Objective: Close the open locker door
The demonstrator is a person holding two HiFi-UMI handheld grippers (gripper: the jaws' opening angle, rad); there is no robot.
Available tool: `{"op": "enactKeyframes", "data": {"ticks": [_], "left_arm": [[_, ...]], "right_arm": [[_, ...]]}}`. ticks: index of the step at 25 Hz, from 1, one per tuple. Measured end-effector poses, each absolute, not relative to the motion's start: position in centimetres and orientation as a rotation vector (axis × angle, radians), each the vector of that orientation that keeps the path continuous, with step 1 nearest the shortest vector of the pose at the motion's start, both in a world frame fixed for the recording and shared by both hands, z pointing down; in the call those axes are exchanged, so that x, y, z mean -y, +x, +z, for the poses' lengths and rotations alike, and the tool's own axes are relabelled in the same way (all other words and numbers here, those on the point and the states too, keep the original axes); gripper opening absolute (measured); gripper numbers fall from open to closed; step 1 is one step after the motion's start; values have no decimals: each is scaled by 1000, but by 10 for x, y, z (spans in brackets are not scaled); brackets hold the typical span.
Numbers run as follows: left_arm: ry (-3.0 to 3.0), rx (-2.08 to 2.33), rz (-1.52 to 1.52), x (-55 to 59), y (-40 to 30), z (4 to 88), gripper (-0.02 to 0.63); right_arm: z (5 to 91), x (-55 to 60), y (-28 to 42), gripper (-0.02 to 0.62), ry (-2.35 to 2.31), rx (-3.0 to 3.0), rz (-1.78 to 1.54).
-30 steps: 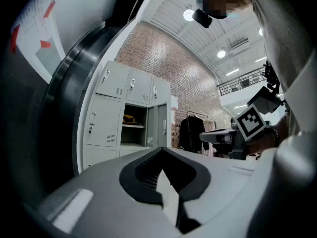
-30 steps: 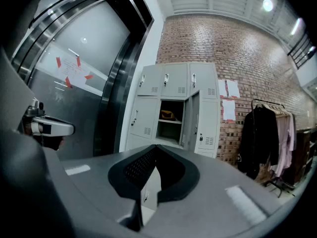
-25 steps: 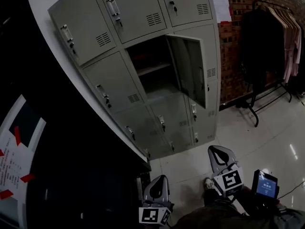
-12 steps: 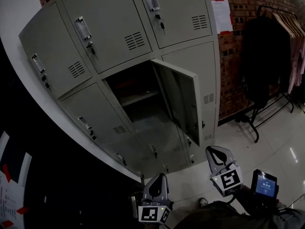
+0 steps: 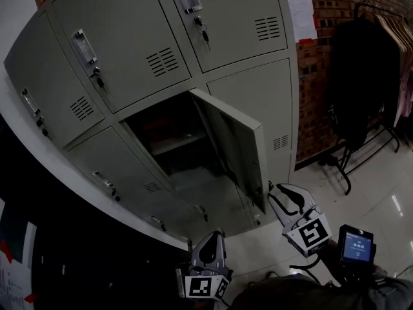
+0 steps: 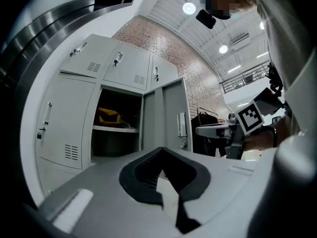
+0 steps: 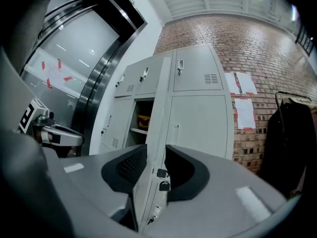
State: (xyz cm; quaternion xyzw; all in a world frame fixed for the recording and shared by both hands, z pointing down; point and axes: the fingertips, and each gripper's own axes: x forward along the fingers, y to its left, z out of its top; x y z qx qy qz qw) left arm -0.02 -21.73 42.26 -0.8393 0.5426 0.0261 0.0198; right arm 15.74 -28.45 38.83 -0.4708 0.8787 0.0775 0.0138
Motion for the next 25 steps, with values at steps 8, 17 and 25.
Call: {"op": "enactKeyframes", "data": {"ticks": [8,17,25], "left_arm": [[-2601,-1687,98,230,-9,418,2],[-2574,-1738,70,231,-26,421,2],[-2536,-1785,36,227,-34,422,2]], "right_arm": [[373,298,139,214,-1294,-2788,285],[375,312,119,180,-1149,-2875,291],[368,295,87,183,-953,-2889,336]]}}
